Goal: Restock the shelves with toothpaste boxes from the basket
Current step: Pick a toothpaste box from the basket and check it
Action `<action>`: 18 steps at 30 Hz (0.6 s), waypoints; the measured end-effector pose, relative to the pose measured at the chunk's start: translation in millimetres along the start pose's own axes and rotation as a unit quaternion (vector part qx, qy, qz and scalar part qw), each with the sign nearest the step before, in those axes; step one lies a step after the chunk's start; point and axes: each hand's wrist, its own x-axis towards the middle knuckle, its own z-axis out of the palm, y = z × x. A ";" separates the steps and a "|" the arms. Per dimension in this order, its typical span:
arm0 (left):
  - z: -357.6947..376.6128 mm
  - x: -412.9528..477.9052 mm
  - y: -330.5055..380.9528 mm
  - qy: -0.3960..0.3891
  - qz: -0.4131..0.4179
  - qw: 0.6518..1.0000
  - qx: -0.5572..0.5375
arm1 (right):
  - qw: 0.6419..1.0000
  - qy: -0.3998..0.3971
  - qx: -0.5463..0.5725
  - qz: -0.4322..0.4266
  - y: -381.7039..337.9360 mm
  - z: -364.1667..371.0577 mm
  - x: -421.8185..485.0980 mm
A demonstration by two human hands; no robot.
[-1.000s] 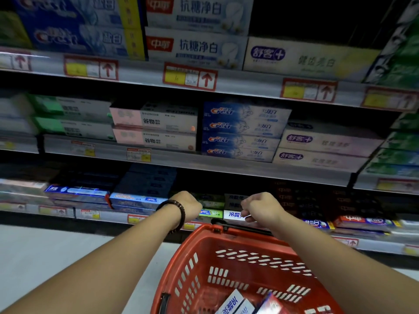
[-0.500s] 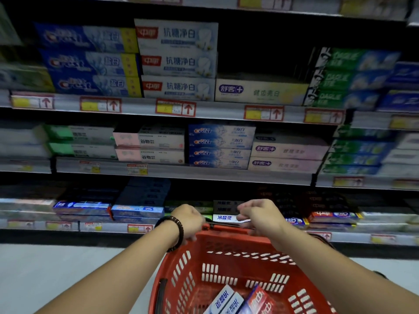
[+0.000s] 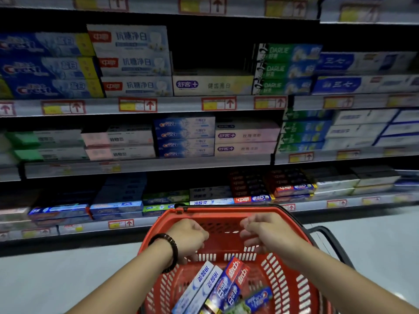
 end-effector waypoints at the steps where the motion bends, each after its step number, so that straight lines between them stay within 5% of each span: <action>1: 5.5 -0.4 0.6 -0.004 0.003 1.000 0.001 | 1.000 0.003 -0.008 -0.003 3.0 -3.9 -6.9; 18: 71.0 0.9 6.0 -0.056 0.007 0.997 0.053 | 0.998 -0.006 -0.004 0.054 54.7 -41.3 -33.8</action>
